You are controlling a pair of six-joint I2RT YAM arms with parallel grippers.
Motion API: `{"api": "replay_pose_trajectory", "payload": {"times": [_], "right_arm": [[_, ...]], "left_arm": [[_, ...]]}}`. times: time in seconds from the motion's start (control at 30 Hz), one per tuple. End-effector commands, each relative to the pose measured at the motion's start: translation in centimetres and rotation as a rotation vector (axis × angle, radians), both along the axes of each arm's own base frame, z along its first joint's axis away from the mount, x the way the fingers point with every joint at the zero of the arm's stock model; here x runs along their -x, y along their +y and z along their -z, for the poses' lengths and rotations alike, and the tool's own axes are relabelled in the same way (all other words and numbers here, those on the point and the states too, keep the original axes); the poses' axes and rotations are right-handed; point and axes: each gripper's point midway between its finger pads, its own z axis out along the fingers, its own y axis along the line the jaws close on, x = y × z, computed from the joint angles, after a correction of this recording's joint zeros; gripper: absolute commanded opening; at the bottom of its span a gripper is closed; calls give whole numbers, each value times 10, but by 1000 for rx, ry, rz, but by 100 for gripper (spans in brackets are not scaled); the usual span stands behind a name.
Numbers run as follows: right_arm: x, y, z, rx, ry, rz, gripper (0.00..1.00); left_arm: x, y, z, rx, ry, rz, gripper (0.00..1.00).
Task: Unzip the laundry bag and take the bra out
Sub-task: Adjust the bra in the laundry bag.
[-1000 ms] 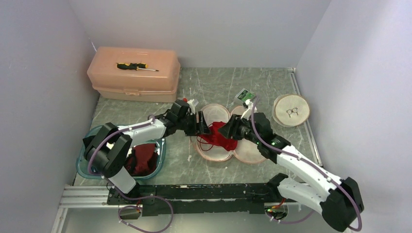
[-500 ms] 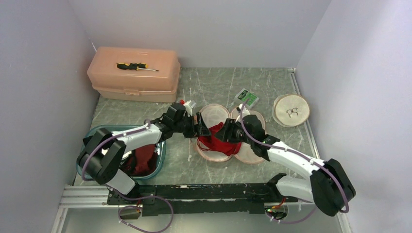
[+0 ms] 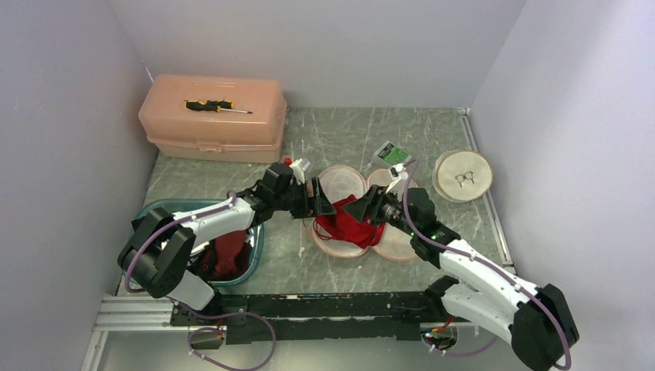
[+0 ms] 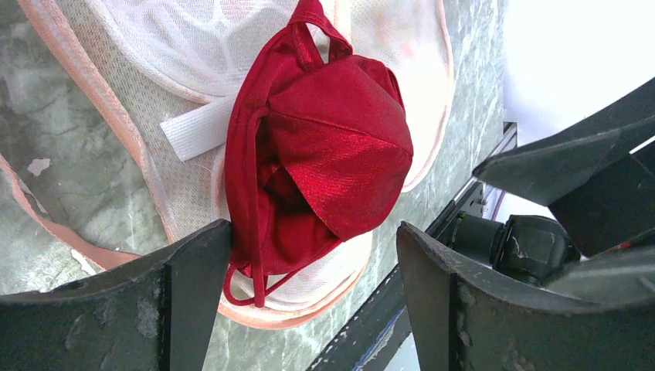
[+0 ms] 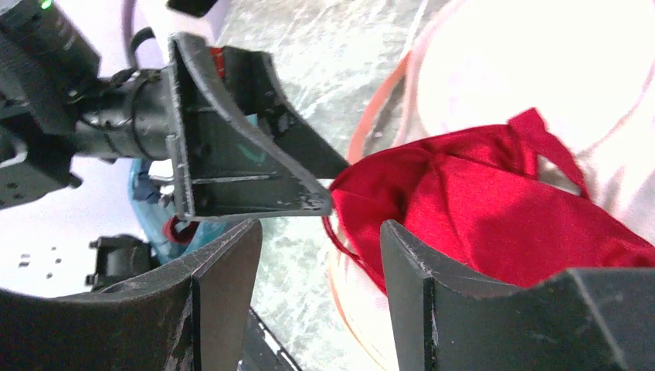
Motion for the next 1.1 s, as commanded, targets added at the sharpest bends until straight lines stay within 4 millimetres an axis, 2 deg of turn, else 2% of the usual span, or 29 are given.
{"api": "replay_pose_trajectory", "payload": {"times": [0.0,0.1,0.2,0.43,0.67,0.8,1.07], "right_arm": [[-10,-41,27,159,94,189,62],[-2,-64,57,183,183,259,64],[1,-76,69,152,228,297,65],[-3,-69,80,117,295,265,64],[-14,-48,70,60,269,175,50],[-19,-37,57,32,207,114,40],[-13,-19,28,-28,65,-28,34]], "left_arm": [[-5,-3,-10,29,-28,9,83],[-4,-2,-10,31,-29,11,83],[-3,-2,-9,40,-29,13,83],[-2,-4,-10,71,-26,27,83],[2,-9,-5,99,-8,50,83],[3,-10,-3,104,-2,56,82],[0,-11,-1,109,2,58,83]]}}
